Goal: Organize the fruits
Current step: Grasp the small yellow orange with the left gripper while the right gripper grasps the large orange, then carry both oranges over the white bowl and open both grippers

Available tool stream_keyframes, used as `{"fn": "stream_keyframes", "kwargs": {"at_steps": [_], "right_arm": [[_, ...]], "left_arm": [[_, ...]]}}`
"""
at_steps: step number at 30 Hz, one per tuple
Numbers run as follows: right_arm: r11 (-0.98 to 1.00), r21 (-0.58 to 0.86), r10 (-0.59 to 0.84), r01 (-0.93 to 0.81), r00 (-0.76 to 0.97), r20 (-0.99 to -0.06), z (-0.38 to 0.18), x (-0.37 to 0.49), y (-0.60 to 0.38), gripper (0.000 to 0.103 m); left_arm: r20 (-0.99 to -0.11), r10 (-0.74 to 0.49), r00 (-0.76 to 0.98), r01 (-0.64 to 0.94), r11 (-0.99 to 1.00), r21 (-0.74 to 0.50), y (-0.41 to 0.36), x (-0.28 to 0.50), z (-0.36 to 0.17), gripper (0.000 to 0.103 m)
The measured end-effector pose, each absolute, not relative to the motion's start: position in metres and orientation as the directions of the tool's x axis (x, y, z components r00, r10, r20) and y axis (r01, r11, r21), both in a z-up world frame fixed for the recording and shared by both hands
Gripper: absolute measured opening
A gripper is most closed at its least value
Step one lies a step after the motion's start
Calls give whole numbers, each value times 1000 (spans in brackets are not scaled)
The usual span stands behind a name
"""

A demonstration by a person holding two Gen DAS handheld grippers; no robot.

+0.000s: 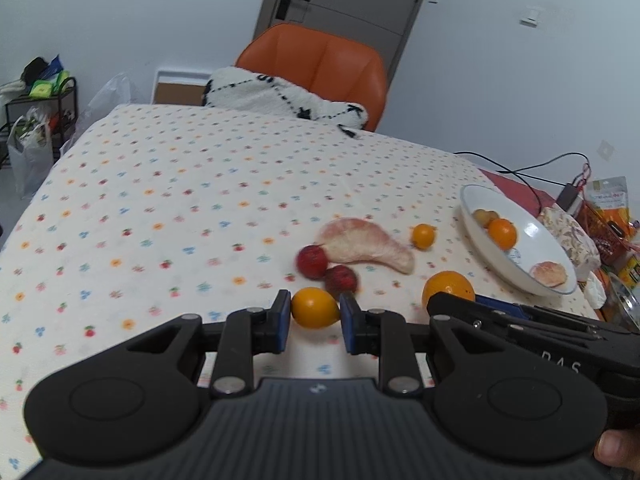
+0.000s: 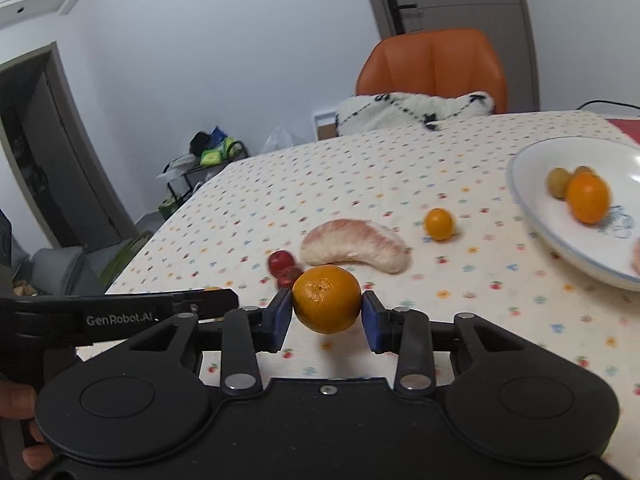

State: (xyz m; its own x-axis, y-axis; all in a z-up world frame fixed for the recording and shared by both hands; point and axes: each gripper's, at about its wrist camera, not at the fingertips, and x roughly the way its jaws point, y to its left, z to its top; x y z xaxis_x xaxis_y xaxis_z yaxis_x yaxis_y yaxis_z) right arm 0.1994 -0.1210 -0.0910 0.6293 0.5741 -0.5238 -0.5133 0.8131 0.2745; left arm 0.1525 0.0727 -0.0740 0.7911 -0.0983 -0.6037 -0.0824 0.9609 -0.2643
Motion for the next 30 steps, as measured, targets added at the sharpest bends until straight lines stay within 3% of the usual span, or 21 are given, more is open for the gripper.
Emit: {"fn": "stream_keyframes", "kwargs": {"at_steps": [30], "right_arm": [[888,306,452,-342,771,-448,-73,196,-233,36]], "left_arm": [[-558,-223,800,103,966,-238,-28,184,-47,24]]}}
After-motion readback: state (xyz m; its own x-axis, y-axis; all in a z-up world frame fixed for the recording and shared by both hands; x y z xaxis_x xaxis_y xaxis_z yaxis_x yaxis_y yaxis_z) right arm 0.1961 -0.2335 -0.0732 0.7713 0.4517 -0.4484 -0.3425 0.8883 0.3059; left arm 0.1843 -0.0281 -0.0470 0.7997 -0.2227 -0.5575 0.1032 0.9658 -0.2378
